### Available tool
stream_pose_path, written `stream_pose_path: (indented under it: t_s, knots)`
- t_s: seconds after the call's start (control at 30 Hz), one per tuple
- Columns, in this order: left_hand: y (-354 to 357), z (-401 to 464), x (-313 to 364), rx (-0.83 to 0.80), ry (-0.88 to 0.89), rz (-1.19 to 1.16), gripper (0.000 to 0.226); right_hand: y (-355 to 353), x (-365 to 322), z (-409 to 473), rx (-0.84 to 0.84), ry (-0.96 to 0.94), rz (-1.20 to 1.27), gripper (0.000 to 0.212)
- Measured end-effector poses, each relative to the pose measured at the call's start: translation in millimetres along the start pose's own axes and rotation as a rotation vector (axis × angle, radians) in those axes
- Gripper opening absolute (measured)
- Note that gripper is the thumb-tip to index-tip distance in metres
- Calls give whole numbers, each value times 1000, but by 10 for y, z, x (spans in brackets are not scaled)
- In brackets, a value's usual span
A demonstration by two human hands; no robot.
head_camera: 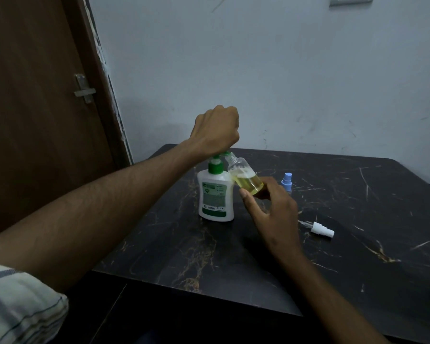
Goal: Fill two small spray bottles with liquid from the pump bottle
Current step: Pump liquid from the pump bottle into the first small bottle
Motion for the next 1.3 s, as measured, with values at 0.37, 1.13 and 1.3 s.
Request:
stream_pose_path:
  t_s: [0.37,1.13,1.3]
  knots:
    - [-34,-4,16,11,14,14,16,-25,-41,-5,-5,-1,10,28]
    - [-8,-1,37,-30,19,4,16,-22,-38,-2,-1,-3,4,24]
    - [-35,-3,26,-40,39,21,15,-13,-24,-8,-5,-6,8,29]
Point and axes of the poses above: each hand's wrist, its own z-axis towards the middle knuckle, its own y-axis out of the palm, x = y × z, the point moved 1 cm from there along z, towards the middle knuckle
